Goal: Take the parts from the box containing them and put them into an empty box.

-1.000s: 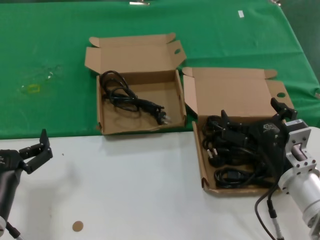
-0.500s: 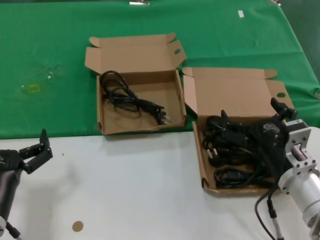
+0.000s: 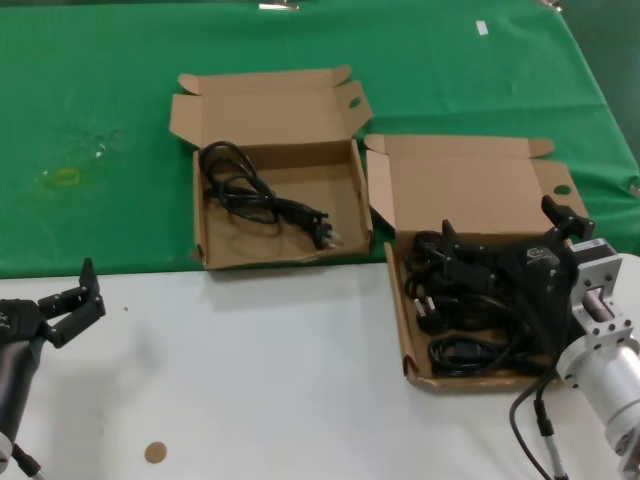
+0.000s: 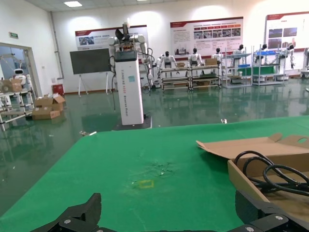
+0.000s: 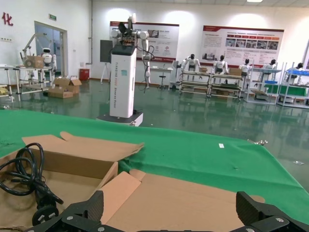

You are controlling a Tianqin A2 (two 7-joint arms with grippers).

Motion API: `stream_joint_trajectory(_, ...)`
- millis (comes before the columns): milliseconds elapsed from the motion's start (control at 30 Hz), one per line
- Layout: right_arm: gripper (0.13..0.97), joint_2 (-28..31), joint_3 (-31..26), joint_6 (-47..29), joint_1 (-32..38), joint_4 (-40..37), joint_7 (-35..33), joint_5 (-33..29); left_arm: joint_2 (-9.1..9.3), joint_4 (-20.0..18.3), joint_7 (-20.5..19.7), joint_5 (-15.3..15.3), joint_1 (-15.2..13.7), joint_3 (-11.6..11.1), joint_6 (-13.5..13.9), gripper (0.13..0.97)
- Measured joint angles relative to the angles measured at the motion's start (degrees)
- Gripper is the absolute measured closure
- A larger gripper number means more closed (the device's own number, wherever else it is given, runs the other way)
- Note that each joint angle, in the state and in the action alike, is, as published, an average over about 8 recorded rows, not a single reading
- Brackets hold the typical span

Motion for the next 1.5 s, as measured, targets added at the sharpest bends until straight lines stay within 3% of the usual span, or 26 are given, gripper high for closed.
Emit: stream_joint_trajectory(1500,0.129,0.0,0.0,0.0,0.0,0.0,0.0,0.0,0.0,0.0,0.0,0.0,0.0,0.0,0.0,0.132)
